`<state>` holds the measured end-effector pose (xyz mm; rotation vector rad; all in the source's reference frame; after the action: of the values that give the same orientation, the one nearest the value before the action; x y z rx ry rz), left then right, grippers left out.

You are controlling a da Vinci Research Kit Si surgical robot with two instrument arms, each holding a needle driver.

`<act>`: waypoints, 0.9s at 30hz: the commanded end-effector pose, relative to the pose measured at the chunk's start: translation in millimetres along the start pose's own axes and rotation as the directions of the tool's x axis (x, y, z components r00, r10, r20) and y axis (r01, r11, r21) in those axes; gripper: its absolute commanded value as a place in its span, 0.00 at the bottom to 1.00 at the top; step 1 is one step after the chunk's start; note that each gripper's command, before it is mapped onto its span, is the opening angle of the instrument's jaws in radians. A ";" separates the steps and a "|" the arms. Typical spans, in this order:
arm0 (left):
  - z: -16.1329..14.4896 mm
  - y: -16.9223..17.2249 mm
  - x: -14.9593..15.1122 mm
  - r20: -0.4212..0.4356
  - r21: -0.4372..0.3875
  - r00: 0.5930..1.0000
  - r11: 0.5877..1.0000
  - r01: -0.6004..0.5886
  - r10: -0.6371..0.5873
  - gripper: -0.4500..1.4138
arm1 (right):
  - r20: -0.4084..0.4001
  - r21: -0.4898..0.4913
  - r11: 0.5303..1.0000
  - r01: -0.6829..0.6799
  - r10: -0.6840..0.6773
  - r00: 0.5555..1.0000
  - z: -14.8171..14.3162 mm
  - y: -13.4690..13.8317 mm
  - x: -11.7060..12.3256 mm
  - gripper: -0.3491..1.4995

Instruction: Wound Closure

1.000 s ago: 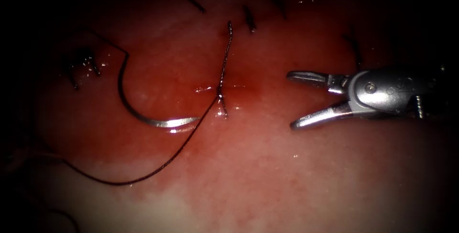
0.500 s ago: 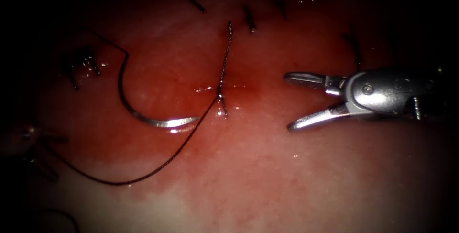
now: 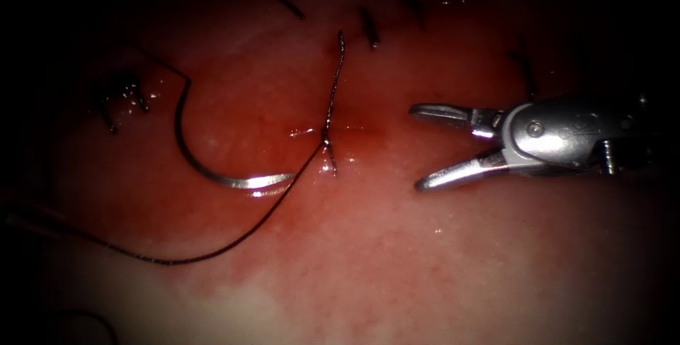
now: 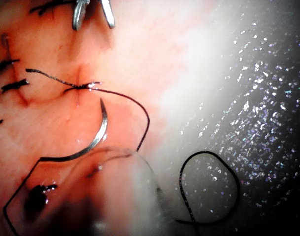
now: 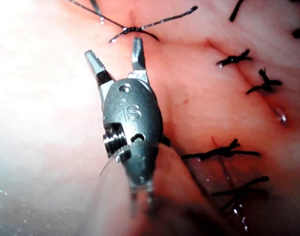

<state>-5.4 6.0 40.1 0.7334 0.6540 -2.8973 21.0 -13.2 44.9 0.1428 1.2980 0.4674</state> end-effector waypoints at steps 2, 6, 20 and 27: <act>-0.1 0.8 1.8 -0.052 0.020 0.998 0.999 -0.035 0.036 0.00 | -0.010 -0.014 1.000 -0.002 0.002 1.000 1.9 -0.7 -0.5 0.57; -1.7 1.2 4.6 -0.143 0.072 0.986 0.995 -0.074 0.084 0.00 | -0.034 -0.052 0.999 -0.006 0.005 0.999 4.2 -0.5 -0.4 0.45; -1.7 0.4 7.9 -0.340 0.084 0.919 0.979 -0.183 0.201 0.00 | -0.087 -0.135 0.991 -0.010 -0.002 0.996 9.3 -0.1 -2.3 0.00; 1.1 -3.6 11.0 -0.474 0.154 0.844 0.968 -0.199 0.249 0.00 | -0.108 -0.098 0.995 -0.012 0.002 0.994 10.1 -0.2 -4.5 0.00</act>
<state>-16.0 10.2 37.0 1.4950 0.4055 -2.5441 29.3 -12.9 51.3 0.0386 1.3818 0.5490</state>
